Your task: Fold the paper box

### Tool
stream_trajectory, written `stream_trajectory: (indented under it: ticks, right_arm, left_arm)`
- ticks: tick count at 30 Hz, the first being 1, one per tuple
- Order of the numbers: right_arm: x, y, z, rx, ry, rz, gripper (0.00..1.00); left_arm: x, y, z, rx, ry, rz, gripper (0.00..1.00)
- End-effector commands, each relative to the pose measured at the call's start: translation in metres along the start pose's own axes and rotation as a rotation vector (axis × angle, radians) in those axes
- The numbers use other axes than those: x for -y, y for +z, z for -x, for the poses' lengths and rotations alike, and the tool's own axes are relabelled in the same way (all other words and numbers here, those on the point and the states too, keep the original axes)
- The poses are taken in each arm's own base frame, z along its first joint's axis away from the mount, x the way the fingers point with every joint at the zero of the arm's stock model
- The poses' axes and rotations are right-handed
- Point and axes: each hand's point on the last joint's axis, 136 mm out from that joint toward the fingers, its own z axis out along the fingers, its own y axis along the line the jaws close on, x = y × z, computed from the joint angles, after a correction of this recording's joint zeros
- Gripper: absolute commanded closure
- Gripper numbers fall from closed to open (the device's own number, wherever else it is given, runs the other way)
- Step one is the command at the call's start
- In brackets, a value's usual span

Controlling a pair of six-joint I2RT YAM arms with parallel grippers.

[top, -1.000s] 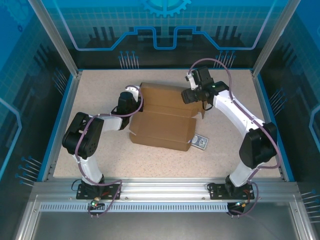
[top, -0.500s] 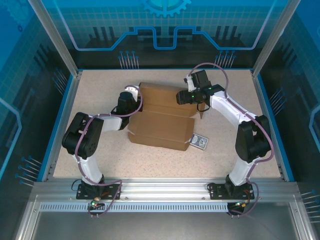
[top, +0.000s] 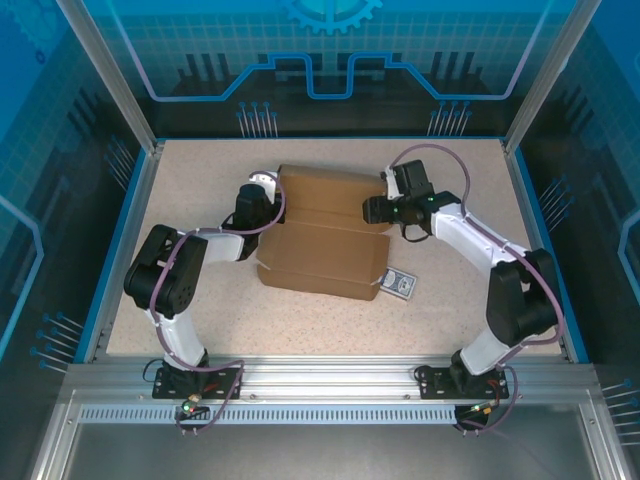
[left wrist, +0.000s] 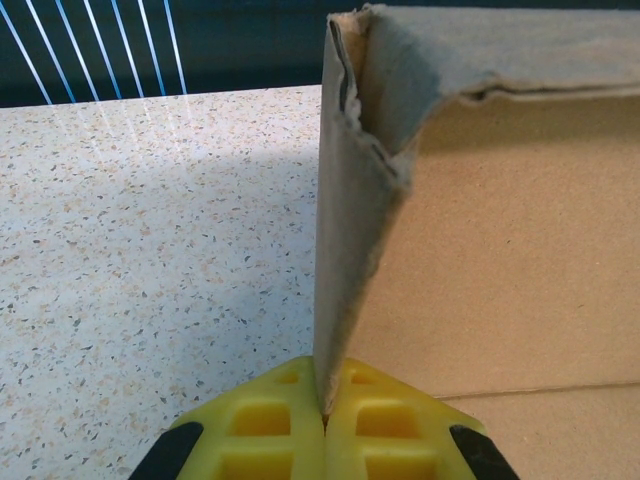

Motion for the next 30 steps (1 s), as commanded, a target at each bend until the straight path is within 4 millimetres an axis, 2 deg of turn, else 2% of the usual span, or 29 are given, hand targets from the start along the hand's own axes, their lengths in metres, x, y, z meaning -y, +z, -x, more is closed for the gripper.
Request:
stream_trajectory:
  ticks: [1,6,15,25,30]
  right_arm:
    - [0.009,-0.002,-0.005,0.047,-0.005,-0.066,0.29]
    - [0.021,0.013,-0.025,0.054,0.036,-0.115,0.29]
    - [0.038,0.047,-0.038,0.074,0.114,-0.175,0.29]
    - [0.041,0.078,-0.034,0.076,0.158,-0.169,0.29]
    - [0.028,0.084,-0.028,0.099,0.142,-0.087,0.3]
  left_arm:
    - [0.005,-0.006,0.006,0.016,-0.017,-0.016,1.0]
    - [0.005,-0.006,0.005,0.014,-0.017,-0.015,1.0]
    - [0.005,-0.007,0.006,0.014,-0.017,-0.019,1.0]
    - [0.006,-0.008,0.006,0.016,-0.016,-0.021,1.0]
    - [0.006,-0.008,0.007,0.019,-0.017,-0.023,1.0]
